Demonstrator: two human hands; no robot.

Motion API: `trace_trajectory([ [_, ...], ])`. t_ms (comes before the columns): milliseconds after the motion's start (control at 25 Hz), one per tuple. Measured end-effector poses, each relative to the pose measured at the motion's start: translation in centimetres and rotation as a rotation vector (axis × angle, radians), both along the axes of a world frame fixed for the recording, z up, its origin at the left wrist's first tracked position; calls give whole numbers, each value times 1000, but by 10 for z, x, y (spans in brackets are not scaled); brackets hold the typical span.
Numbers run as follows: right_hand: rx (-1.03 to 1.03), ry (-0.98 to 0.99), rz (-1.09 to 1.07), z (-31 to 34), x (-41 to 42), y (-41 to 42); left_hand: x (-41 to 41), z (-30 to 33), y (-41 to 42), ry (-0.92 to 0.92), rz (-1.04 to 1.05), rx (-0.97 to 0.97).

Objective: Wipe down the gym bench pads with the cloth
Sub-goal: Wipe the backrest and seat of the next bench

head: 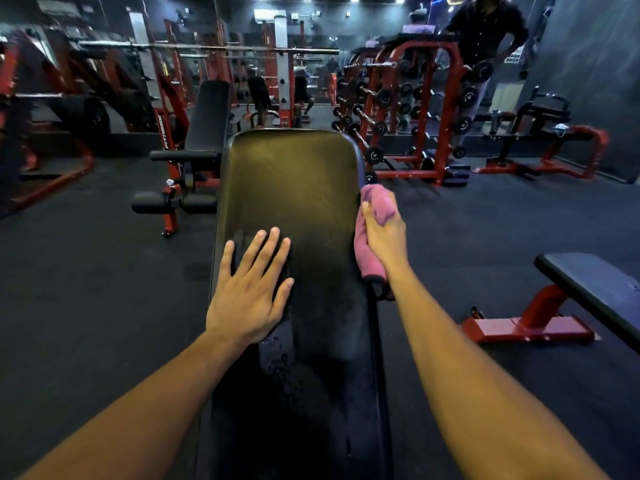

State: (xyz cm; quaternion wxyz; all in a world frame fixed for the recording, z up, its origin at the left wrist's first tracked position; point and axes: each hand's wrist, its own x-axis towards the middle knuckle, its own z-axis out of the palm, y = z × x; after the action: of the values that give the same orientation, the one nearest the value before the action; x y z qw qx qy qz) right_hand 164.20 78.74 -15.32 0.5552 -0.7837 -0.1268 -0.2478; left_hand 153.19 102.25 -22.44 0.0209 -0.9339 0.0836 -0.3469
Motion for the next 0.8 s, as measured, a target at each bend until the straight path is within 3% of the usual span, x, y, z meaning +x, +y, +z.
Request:
trace_trajectory([
  [320, -103, -102, 117, -134, -154, -35, 0, 1, -3, 12, 8, -15],
  [600, -35, -52, -28, -49, -33, -10, -2, 1, -2, 14, -1, -36],
  [800, -50, -36, 5, -92, -93, -20, -3, 1, 0, 19, -6, -33],
])
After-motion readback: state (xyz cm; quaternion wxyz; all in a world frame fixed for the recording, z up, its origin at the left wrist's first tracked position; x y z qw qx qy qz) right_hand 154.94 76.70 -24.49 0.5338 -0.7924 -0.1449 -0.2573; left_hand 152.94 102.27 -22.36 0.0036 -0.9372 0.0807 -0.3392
